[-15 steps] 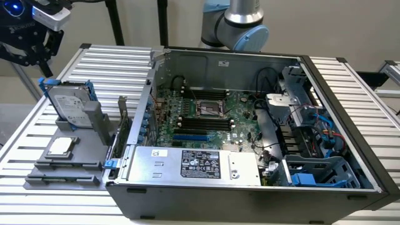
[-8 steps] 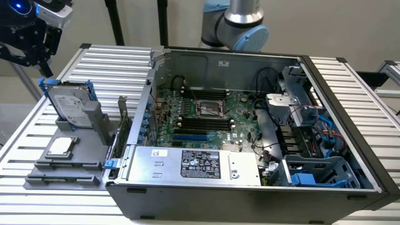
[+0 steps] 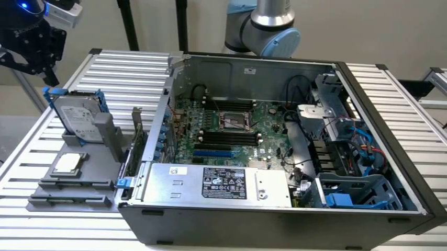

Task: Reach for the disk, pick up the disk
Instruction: 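Pick up the disk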

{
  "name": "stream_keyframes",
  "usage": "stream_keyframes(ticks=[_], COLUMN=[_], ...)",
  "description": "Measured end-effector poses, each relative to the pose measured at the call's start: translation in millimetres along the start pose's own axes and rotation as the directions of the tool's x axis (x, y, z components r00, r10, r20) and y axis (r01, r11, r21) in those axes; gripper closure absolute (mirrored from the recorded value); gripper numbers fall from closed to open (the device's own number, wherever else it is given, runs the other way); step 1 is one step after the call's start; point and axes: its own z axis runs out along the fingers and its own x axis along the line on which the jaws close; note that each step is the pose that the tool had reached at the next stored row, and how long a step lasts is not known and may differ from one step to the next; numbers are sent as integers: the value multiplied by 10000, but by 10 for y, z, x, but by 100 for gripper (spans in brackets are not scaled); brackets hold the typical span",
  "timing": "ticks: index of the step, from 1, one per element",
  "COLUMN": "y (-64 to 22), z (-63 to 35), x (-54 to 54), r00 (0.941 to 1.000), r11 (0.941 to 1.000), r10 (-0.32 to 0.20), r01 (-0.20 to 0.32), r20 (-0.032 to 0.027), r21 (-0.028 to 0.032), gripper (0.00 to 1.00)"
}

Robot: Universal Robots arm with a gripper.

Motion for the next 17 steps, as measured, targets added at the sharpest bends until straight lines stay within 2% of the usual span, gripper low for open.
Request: stream_keyframes(ticks=[3,7,11,17], y=[0,0,0,1], z=[0,0,0,1], x=[0,0,0,-3], r00=[9985,9918,9806,9588], r11=[9985,9918,9806,9589], r10=[-555,-1277,-1961,-2838], r01=[555,1277,1961,2839], r20=[-20,-44,-67,-96], r21=[-1,-2,-6,-10], gripper=[89,89,89,89])
